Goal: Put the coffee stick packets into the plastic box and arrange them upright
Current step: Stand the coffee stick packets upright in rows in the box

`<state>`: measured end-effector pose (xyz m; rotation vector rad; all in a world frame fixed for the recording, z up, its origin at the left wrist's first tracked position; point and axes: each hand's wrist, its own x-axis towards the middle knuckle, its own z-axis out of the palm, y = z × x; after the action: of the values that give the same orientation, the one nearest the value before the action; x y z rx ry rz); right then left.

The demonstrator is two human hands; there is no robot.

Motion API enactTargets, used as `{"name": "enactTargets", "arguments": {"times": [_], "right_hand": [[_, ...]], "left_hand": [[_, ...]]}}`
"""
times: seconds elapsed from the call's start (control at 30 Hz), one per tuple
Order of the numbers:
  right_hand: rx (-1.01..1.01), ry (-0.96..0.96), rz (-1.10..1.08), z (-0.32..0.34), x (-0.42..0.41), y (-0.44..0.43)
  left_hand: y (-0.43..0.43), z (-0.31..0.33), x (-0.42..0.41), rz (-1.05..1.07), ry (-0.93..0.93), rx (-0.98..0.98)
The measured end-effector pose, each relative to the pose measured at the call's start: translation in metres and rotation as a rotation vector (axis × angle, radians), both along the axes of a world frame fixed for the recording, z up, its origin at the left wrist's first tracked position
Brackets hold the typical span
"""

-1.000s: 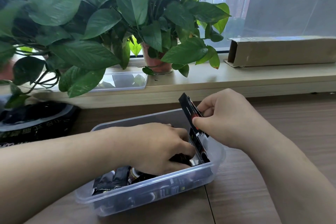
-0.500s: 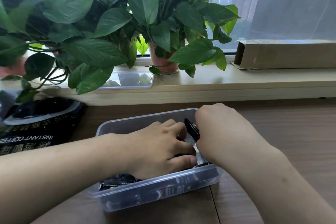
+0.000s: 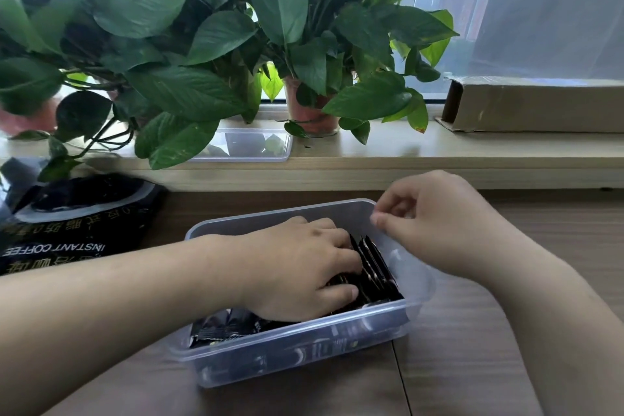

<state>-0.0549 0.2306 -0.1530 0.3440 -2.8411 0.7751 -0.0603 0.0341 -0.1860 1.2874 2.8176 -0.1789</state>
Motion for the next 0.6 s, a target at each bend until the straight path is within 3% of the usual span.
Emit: {"name": "enactTargets", "arguments": {"times": [0.07,0.23,0.43,0.53,0.6], "right_hand": [[-0.08,0.058,-0.115,-0.007,-0.008,0.006],[-0.172,-0.079,-0.227,-0.022,-0.017,0.006],[-0.211,-0.102,-0.225,-0.022,-0.016,0.004],[-0.229,-0.11,-0.216,-0.022,-0.016,0.005],[-0.233,-0.105,-0.207,-0.023,-0.016,0.006]], "left_hand": [[0.003,0.002,-0.002,-0.013,0.042,0.021],[0.012,-0.001,-0.021,-0.144,0.117,0.127],[0.017,-0.003,-0.032,-0.294,-0.027,0.184],[0.014,0.004,-0.03,-0.282,0.027,0.282],[0.004,0.017,-0.025,-0.165,0.08,0.414]]}}
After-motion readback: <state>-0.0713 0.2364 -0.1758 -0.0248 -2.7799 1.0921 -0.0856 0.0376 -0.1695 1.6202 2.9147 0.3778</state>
